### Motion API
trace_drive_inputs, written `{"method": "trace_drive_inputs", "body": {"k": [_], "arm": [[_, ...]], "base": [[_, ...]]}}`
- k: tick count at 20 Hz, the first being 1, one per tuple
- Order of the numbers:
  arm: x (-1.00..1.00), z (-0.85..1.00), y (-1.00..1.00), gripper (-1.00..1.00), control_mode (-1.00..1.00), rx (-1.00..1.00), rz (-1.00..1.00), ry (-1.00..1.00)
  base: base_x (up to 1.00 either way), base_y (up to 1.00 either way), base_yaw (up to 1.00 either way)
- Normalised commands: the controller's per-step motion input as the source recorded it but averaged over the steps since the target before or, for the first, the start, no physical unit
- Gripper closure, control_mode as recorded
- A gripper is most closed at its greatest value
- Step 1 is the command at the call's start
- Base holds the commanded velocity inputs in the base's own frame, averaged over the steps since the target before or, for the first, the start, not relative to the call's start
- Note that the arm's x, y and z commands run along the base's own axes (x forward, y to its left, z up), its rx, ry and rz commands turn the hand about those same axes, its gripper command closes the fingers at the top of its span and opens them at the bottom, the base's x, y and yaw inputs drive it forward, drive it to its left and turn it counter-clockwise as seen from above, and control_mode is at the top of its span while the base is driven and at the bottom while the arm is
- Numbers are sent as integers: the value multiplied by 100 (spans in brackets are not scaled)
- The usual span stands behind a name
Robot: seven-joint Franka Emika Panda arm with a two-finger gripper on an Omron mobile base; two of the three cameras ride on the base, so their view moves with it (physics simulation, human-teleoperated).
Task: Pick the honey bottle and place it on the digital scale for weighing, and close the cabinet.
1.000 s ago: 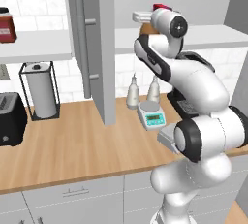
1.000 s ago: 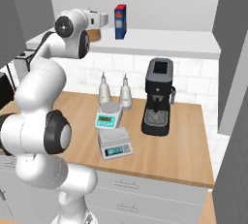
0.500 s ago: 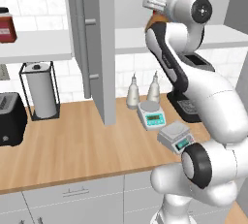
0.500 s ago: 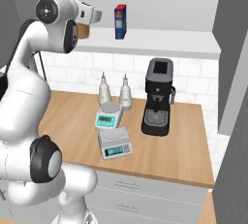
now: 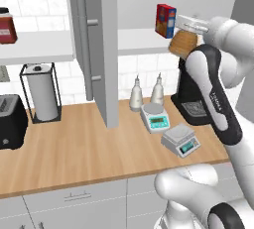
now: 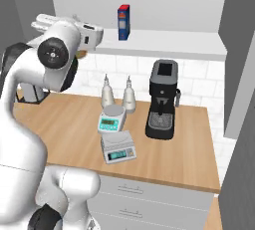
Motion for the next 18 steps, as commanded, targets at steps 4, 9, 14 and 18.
{"method": "trace_drive_inputs", "body": {"k": [4,9,14,18], "arm": [[-71,-96,-74,100,-100,0,28,-12],[-21,-92,-41,100,-100,-2,29,0],[-1,-99,-43,100,-100,-7,24,-14],[0,-100,-48,100,-100,-7,19,-20]], "base": [[0,0,0],[0,0,0],[0,0,0],[0,0,0]]}}
